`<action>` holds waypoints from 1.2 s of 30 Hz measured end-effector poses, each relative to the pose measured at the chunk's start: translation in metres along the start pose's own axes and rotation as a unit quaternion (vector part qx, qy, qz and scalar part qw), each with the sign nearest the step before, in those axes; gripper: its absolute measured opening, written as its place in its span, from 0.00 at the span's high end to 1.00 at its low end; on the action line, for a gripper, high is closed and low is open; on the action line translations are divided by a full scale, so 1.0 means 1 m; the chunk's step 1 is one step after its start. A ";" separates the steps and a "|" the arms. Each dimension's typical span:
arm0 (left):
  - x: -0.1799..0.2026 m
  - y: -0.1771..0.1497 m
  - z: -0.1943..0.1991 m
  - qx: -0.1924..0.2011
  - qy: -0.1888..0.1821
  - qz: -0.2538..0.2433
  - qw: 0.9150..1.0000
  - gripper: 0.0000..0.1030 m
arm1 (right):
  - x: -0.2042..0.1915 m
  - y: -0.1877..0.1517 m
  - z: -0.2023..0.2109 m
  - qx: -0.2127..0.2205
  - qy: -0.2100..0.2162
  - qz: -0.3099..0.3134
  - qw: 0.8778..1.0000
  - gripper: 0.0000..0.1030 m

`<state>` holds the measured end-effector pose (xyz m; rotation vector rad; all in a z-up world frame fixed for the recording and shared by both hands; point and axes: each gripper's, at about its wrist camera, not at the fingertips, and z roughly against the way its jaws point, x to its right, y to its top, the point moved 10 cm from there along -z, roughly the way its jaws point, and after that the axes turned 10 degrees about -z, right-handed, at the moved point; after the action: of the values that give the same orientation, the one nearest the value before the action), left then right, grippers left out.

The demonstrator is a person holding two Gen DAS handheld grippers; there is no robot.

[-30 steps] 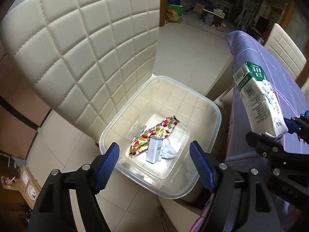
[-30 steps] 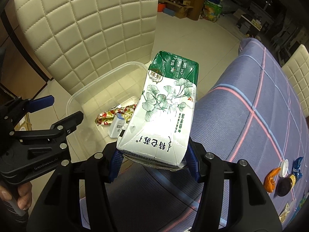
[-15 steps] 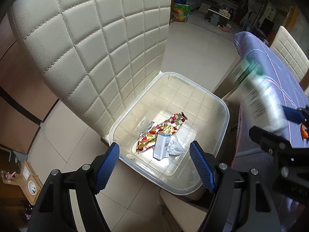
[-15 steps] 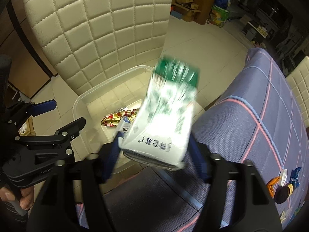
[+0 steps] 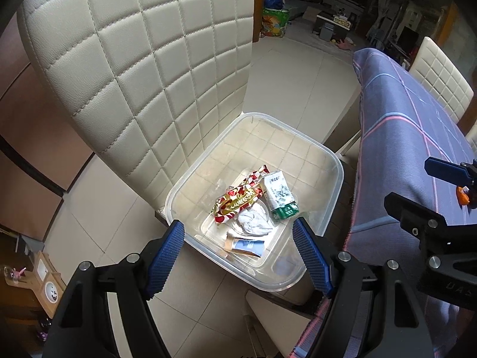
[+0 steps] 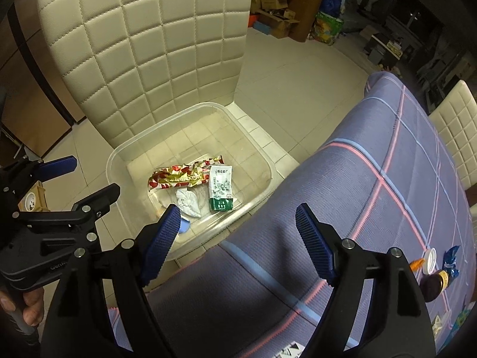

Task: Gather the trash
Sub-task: 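Move both tools back over the table toward the peel and bottle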

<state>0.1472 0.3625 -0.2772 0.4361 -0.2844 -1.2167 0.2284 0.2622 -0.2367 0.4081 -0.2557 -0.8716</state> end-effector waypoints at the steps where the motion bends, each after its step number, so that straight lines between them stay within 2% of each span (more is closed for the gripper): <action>1: 0.001 -0.001 0.004 0.002 0.002 -0.001 1.000 0.29 | 0.001 -0.001 0.002 0.001 0.000 -0.001 1.000 0.24; 12: 0.022 -0.006 0.037 0.019 0.012 -0.019 1.000 0.29 | 0.026 -0.019 0.037 0.024 -0.003 -0.020 0.999 0.24; 22: 0.082 -0.007 0.067 0.038 0.000 -0.061 0.997 0.29 | 0.074 -0.048 0.071 0.047 -0.016 -0.052 0.997 0.24; 28: 0.136 -0.007 0.076 0.041 -0.016 -0.102 0.994 0.29 | 0.124 -0.073 0.082 0.051 -0.032 -0.091 0.994 0.24; 36: 0.221 -0.005 0.073 0.034 -0.052 -0.160 0.985 0.29 | 0.220 -0.124 0.088 0.041 -0.066 -0.170 0.982 0.24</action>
<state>0.1831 0.1397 -0.2197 0.4911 -0.3561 -1.5510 0.2464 -0.0019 -0.2014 0.4790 -0.3516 -1.2302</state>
